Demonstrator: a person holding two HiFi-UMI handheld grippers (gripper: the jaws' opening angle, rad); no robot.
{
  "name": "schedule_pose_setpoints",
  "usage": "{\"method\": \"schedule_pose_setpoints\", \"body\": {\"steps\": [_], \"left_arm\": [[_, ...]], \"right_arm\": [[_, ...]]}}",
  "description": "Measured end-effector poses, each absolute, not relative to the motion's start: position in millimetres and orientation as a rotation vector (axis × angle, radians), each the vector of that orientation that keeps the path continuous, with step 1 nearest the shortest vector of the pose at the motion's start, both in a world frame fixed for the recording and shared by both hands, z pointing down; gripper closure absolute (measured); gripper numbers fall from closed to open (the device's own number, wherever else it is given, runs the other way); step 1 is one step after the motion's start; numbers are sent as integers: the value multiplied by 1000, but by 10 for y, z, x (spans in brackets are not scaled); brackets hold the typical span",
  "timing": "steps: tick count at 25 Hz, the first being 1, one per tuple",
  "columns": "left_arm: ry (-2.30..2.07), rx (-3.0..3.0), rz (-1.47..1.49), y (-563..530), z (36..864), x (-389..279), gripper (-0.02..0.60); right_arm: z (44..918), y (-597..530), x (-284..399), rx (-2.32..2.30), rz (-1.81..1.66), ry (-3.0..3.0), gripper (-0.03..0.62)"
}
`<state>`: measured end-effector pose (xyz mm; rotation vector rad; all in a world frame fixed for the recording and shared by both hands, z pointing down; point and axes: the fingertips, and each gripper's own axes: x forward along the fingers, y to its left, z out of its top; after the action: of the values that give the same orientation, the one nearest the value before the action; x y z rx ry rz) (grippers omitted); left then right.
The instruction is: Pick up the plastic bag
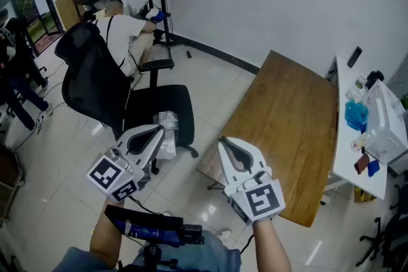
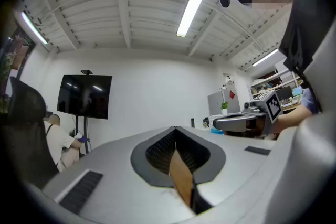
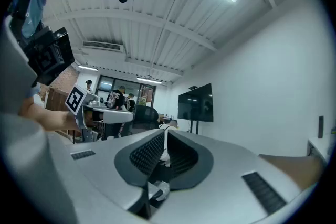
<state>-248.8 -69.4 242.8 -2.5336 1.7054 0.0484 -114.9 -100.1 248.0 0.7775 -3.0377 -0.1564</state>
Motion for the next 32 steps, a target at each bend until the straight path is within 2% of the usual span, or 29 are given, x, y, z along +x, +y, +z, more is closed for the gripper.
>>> {"method": "schedule_pose_setpoints", "body": {"steps": [18, 30, 32], "left_arm": [[2025, -2311, 71, -66, 2619, -4014, 574], [2014, -2380, 55, -203, 2930, -4252, 558], [1988, -2441, 32, -287, 3048, -4213, 558]], "right_arm": [[2684, -513, -2966, 408, -143, -3097, 565], [3085, -624, -3346, 483, 24, -3081, 562], [3209, -702, -3382, 526, 101, -3084, 544]]}}
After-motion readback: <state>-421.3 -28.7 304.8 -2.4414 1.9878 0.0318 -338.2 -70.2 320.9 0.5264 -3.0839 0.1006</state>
